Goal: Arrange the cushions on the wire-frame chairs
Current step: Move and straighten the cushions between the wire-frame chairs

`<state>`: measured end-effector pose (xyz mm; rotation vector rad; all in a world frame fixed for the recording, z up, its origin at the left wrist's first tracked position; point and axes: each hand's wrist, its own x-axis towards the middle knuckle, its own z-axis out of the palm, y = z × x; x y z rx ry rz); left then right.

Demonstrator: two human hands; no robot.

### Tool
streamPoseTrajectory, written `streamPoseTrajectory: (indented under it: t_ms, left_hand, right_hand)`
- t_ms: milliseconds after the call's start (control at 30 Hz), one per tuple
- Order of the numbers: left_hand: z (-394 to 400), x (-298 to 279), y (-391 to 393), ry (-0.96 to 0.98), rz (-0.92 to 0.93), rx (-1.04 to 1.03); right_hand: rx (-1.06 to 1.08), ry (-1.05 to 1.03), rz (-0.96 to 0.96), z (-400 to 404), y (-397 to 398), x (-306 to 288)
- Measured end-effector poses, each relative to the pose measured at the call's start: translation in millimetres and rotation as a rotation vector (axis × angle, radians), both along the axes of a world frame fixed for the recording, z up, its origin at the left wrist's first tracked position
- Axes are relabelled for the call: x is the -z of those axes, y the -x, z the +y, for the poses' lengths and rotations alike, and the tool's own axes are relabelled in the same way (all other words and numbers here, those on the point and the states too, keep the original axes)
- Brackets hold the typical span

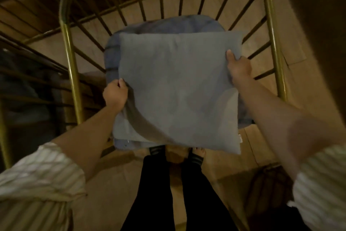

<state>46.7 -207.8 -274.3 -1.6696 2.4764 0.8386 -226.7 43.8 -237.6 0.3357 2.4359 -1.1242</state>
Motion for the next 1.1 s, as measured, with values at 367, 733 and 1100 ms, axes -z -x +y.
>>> streamPoseTrajectory:
  t_ms: [367, 733, 1100]
  left_hand:
    - [81.7, 32.0, -50.4, -0.224, 0.183, -0.43]
    - [108.0, 41.0, -53.2, -0.613, 0.416, -0.671]
    - [105.1, 36.5, -51.2, -0.541, 0.098, -0.536]
  right_hand:
    - [-0.482, 0.023, -0.115, -7.4, -7.5, 52.8]
    - [-0.33, 0.108, -0.189, 73.1, -53.4, 82.4]
    - [-0.436, -0.122, -0.221, 79.5, -54.7, 69.0]
